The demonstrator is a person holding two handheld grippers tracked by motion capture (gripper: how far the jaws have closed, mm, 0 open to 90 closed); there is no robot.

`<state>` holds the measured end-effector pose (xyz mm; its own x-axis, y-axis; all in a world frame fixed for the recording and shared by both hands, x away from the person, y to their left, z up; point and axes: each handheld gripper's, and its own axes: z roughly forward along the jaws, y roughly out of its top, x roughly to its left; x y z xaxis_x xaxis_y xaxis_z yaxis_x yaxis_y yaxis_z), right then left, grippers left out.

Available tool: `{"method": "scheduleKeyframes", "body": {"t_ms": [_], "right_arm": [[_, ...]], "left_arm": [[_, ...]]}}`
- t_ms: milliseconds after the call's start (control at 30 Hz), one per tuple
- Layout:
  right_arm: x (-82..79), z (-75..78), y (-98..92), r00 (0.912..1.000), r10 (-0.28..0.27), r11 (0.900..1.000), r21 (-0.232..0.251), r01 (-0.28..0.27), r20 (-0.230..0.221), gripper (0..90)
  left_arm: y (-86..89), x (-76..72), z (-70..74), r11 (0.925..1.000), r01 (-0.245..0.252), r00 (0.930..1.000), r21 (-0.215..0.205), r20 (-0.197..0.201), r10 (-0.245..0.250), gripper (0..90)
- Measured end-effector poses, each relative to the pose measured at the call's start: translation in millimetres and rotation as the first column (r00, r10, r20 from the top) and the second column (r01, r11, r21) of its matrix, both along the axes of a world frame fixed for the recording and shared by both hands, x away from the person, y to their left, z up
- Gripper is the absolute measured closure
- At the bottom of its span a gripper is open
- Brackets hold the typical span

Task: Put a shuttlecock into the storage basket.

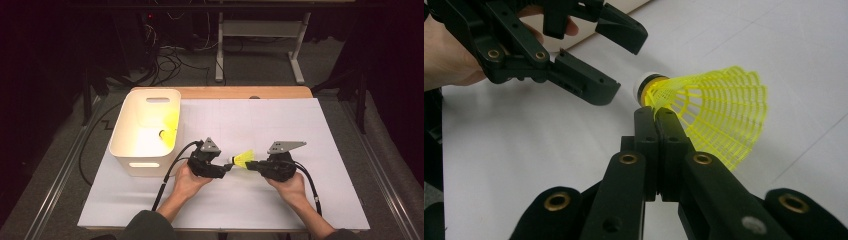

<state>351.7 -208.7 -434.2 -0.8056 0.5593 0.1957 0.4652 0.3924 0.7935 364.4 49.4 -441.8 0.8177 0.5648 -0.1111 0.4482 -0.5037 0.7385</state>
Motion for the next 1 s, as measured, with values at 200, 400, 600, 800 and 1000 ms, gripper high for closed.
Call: {"method": "scheduleKeyframes", "body": {"t_ms": [200,400,600,800,1000], "right_arm": [[1.0,-0.2,6.1,0.9997,0.023,1.0,0.003,-0.023,-0.006,90.0],[2.6,0.3,13.1,0.9988,0.046,0.999,0.004,-0.046,-0.014,90.0],[4.6,1.2,19.7,0.9979,0.061,0.998,-0.003,-0.061,-0.021,90.0],[5.7,1.7,22.5,0.9967,0.077,0.997,0.003,-0.077,-0.024,90.0],[5.8,2.3,24.3,0.9957,0.089,0.996,0.008,-0.089,-0.026,90.0]], "left_arm": [[-1.6,1.2,-2.7,0.9999,0.014,0.9998,0.005,-0.015,-0.014,35.0],[-1.6,2.5,-4.5,0.9996,0.015,0.9996,0.023,-0.024,-0.015,35.1],[-2.2,1.4,-4.6,0.9993,0.03,0.9993,0.021,-0.024,-0.029,34.8],[-3.0,0.7,-5.8,0.9982,0.052,0.9982,0.029,-0.032,-0.051,34.8],[-4.7,-0.1,-6.9,0.9979,0.061,0.9974,0.021,-0.041,-0.06,35.8]]}}
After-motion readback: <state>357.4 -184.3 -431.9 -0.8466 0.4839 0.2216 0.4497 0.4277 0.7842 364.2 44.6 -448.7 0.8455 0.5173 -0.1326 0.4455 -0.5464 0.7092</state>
